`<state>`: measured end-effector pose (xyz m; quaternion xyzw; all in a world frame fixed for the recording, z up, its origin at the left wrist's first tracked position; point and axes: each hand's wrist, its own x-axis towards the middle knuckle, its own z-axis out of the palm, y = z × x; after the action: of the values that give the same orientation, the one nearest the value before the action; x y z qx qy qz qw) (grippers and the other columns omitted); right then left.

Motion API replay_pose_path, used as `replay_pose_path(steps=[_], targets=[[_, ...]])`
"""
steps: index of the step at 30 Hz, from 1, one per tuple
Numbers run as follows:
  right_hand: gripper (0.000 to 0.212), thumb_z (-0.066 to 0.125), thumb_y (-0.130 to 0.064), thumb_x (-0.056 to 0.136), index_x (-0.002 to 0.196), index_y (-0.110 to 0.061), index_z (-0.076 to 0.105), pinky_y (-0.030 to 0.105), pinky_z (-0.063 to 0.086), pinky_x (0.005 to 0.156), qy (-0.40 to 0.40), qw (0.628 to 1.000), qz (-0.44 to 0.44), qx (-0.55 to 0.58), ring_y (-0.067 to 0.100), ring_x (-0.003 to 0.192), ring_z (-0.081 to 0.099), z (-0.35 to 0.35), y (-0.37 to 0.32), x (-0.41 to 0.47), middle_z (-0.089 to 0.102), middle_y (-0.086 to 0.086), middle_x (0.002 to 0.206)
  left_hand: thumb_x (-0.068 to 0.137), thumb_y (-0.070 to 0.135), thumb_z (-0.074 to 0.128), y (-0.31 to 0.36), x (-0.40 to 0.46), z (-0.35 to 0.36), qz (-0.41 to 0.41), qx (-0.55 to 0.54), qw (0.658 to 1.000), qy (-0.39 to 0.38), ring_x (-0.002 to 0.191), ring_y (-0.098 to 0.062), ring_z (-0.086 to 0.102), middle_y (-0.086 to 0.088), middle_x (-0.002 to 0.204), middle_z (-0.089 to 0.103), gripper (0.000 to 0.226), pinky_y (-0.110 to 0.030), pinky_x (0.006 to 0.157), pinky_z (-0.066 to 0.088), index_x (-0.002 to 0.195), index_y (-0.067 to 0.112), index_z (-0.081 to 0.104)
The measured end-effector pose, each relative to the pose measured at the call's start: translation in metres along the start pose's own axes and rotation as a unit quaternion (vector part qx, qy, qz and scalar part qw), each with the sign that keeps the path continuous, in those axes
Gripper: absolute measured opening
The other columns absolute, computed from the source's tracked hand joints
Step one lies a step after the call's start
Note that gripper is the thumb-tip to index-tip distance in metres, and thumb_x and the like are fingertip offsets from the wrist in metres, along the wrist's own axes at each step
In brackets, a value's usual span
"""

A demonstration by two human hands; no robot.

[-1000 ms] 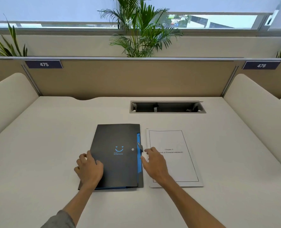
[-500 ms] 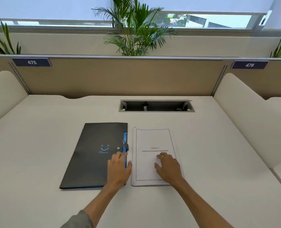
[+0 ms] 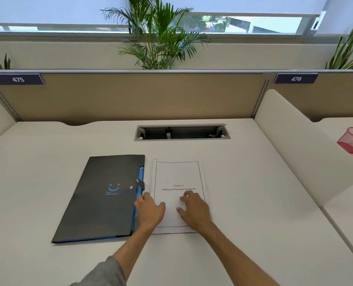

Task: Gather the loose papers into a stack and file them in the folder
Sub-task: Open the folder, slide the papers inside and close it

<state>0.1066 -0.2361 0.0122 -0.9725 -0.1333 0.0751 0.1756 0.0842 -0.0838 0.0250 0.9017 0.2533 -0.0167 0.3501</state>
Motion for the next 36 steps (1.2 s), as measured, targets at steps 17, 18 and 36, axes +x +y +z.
replay_pose_path(steps=[17, 18, 36], targets=[[0.053, 0.055, -0.041, 0.090, 0.139, -0.023, 0.047, 0.031, 0.038, 0.105, -0.016, 0.994, -0.014, 0.107, 0.014, 0.133, 0.042, -0.011, 0.017, 0.000, 0.043, -0.007, 0.146, 0.097, 0.010, 0.052, 0.003, 0.010, -0.023, -0.055, -0.310, 0.939, -0.136, 0.122, -0.027, 0.056, 0.005, 0.135, 0.048, 0.050, -0.038, 0.101, 0.047, 0.145, 0.014, 0.038], [0.054, 0.056, -0.040, 0.090, 0.140, -0.023, 0.046, 0.031, 0.037, 0.107, -0.001, 0.992, -0.010, 0.124, 0.014, 0.134, 0.041, -0.015, 0.022, -0.001, 0.043, -0.007, 0.147, 0.096, 0.011, 0.053, 0.001, 0.012, -0.024, -0.052, -0.322, 0.935, -0.137, 0.119, -0.026, 0.058, 0.003, 0.137, 0.052, 0.049, -0.039, 0.101, 0.048, 0.143, 0.016, 0.041], [0.027, 0.065, -0.013, 0.090, 0.112, 0.001, 0.066, 0.038, 0.062, 0.071, -0.067, 0.704, 0.222, 0.671, 0.033, 0.095, 0.072, -0.069, 0.028, -0.010, 0.074, 0.018, 0.107, 0.096, 0.009, 0.053, -0.002, 0.007, -0.055, -0.050, -0.434, 0.877, -0.201, 0.098, -0.030, 0.072, -0.008, 0.114, 0.072, 0.034, -0.045, 0.082, 0.059, 0.128, 0.019, 0.057]])
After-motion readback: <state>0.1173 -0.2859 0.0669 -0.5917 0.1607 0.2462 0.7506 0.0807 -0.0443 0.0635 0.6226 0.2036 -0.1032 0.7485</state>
